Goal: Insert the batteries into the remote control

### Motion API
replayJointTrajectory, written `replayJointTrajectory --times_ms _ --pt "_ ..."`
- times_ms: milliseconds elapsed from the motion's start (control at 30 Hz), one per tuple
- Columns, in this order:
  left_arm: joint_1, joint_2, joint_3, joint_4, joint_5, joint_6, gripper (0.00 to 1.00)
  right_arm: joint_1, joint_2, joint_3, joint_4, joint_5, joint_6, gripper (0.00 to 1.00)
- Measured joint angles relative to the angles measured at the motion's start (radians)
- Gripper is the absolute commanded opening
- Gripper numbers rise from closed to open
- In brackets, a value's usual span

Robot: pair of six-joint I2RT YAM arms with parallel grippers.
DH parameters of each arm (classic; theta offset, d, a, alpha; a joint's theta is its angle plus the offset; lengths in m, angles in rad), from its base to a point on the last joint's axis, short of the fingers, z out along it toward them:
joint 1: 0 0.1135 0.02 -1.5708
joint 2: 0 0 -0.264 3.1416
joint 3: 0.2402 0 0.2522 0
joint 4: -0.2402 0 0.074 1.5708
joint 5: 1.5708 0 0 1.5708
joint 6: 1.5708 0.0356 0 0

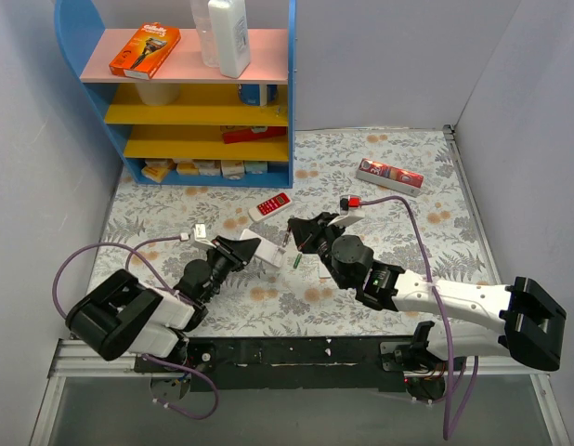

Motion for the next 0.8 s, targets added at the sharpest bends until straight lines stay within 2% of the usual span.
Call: replayJointTrajectory --times_ms 167,433,800 --pt "0.000 0.069 0.000 -0.004 0.027 0.021 0.00 0.000 0.018 0.002 0.008 -0.002 0.000 0.01" --pt "0.000 -0.071 0.000 0.010 0.045 0.072 0.00 0.000 0.018 0.002 -0.038 -0.010 0.053 0.01" --pt "0.000 -0.173 0.000 0.011 0.084 0.083 0.00 0.000 0.018 0.002 -0.048 -0.069 0.080 0.01"
